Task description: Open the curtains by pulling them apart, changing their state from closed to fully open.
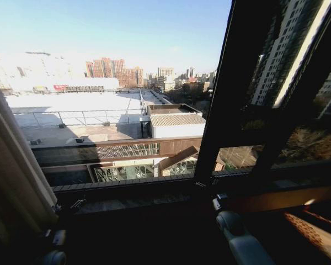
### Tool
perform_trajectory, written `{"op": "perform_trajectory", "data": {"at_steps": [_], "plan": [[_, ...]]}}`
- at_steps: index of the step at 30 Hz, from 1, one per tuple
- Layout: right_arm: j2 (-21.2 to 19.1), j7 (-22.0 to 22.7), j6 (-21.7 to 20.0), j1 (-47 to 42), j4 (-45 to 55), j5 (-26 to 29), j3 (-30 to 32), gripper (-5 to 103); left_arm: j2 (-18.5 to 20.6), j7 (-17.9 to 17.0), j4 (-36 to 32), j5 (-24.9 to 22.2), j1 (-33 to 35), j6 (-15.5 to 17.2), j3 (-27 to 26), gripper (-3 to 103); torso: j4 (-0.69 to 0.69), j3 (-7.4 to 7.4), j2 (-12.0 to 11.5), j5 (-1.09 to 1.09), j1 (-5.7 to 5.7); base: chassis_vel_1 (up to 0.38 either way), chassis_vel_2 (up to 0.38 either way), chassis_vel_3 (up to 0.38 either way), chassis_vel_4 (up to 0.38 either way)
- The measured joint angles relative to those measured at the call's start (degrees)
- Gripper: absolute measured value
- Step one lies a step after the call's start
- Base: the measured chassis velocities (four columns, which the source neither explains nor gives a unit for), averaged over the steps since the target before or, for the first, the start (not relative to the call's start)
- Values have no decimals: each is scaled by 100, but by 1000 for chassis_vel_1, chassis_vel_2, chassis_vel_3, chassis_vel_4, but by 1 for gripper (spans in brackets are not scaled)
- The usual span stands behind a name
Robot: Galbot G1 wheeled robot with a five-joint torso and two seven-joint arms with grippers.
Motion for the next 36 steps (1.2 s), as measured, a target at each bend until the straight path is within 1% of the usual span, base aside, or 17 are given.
{"op": "perform_trajectory", "data": {"at_steps": [7, 24, 30, 36], "plan": [[0, 0, 0, 0, 0, 0, 0, 100, 72, -21, 82, 108, -76, -46, -18, 100, 0, 0, 0, 0, 0, 0, 0, 0, 0], [0, 0, 0, 0, 0, 0, 0, 100, 83, -28, 101, 106, -88, -47, -27, 100, 0, 0, 0, 0, 0, 0, 0, 0, 0], [0, 0, 0, 0, 0, 0, 0, 100, 85, -31, 105, 102, -90, -47, -28, 100, 1, 0, 0, 0, 1, -74, -72, 77, 82], [0, 0, 0, 0, 0, 0, 0, 100, 86, -34, 107, 99, -92, -47, -28, 100, 0, 1, 0, -1, 1, -192, -193, 189, 193]]}}
